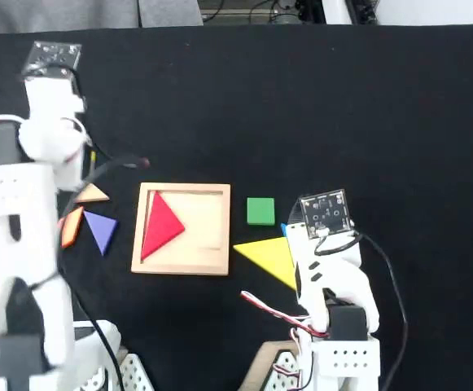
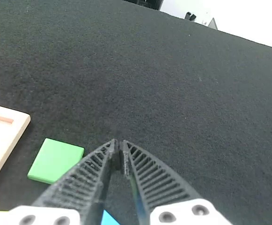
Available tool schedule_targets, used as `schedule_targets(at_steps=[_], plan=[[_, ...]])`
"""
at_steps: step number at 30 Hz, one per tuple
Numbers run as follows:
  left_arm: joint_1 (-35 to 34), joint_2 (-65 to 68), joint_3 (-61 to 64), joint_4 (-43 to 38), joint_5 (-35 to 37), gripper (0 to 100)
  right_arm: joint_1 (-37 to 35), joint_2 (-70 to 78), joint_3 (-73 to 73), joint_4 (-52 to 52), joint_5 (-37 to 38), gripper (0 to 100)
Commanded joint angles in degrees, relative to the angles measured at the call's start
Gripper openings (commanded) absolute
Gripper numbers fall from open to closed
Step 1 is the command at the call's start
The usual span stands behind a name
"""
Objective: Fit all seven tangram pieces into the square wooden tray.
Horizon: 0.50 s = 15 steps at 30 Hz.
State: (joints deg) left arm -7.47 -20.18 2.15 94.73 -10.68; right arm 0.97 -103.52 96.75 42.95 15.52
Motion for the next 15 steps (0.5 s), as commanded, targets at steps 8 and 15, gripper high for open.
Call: schedule_targets(at_steps=[8, 15], plan=[[21.7, -3.5, 30.8, -26.4, -3.4, 3, 0.4, -4.0, -0.1, 0.7, 0.5, 1.5], [24.1, -3.5, 37.7, -37.5, -3.6, 3, 0.5, -3.9, -0.1, 0.7, 0.5, 1.5]])
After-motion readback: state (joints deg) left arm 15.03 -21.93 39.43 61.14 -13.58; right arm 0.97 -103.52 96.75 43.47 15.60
